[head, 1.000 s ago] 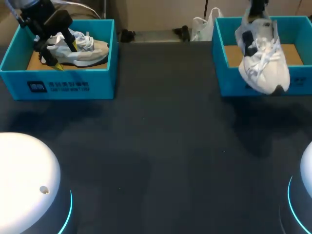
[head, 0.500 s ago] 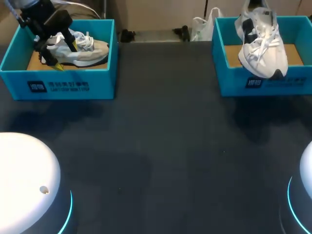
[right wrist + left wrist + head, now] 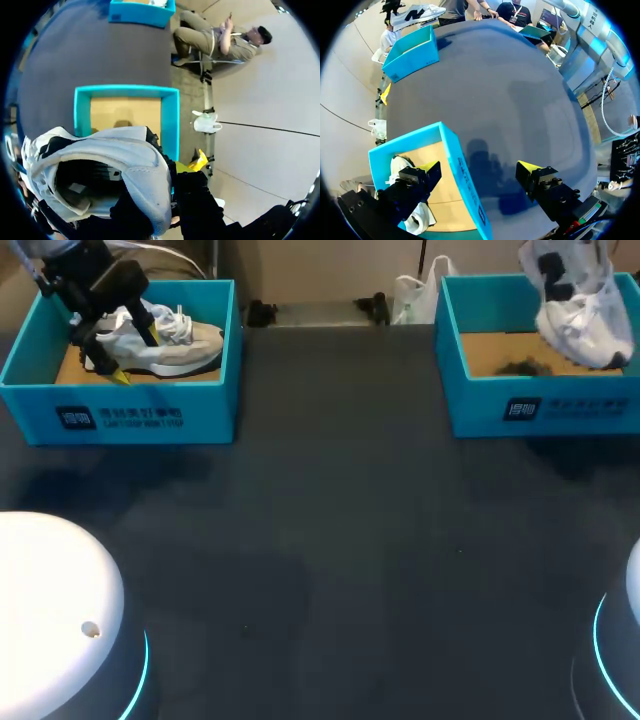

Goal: Take the shoe out of the shoebox, open the shoe tongue, remove and reinsert the insole, then place the shoe into the shoebox

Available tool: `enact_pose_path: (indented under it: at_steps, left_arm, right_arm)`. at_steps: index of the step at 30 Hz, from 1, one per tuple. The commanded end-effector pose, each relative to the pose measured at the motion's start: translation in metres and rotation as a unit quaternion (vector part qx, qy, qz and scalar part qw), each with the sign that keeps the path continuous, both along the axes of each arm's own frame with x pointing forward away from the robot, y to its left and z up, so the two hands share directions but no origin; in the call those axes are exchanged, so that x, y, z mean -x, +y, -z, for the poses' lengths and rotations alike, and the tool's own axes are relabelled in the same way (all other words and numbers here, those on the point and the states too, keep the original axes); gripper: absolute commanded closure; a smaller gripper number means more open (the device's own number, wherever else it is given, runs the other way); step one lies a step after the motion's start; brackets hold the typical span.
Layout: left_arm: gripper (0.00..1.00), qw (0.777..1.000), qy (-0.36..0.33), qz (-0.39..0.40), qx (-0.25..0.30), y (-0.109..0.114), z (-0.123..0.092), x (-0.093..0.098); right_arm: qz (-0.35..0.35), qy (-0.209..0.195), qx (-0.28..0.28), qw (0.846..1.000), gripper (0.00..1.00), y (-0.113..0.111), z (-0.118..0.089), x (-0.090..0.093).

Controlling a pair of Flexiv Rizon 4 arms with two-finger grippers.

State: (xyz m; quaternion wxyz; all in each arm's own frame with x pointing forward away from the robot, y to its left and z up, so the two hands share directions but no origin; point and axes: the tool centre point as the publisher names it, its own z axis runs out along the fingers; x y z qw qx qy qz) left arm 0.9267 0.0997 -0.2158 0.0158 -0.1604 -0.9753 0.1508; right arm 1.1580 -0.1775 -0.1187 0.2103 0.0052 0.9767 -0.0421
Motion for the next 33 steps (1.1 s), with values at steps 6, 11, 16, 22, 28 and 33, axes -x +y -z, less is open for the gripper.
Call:
enact_pose_path:
  at_steps: [6,11,16,22,28,33]
  left_arm:
    - [0.00,1.000,0.000,0.000,-0.001,0.000,0.000,0.001]
    - [0.00,1.000,0.000,0.000,-0.001,0.000,0.000,0.001]
    - [0.00,1.000,0.000,0.000,-0.001,0.000,0.000,0.001]
    - [0.00,1.000,0.000,0.000,-0.001,0.000,0.000,0.001]
    - [0.00,1.000,0.000,0.000,-0.001,0.000,0.000,0.001]
    - [0.00,1.000,0.000,0.000,-0.001,0.000,0.000,0.001]
  right_arm:
    - [0.029,0.047,-0.009,0.998,1.00,-0.025,-0.005,-0.057]
    - [0.142,0.033,-0.018,0.989,1.00,-0.045,-0.006,-0.052]
    - [0.288,0.009,-0.023,0.957,1.00,-0.067,-0.006,-0.039]
    - [0.465,-0.014,-0.054,0.884,1.00,-0.084,-0.005,-0.018]
    - [0.465,-0.014,-0.054,0.884,1.00,-0.084,-0.005,-0.018]
    - [0.465,-0.014,-0.054,0.884,1.00,-0.084,-0.005,-0.018]
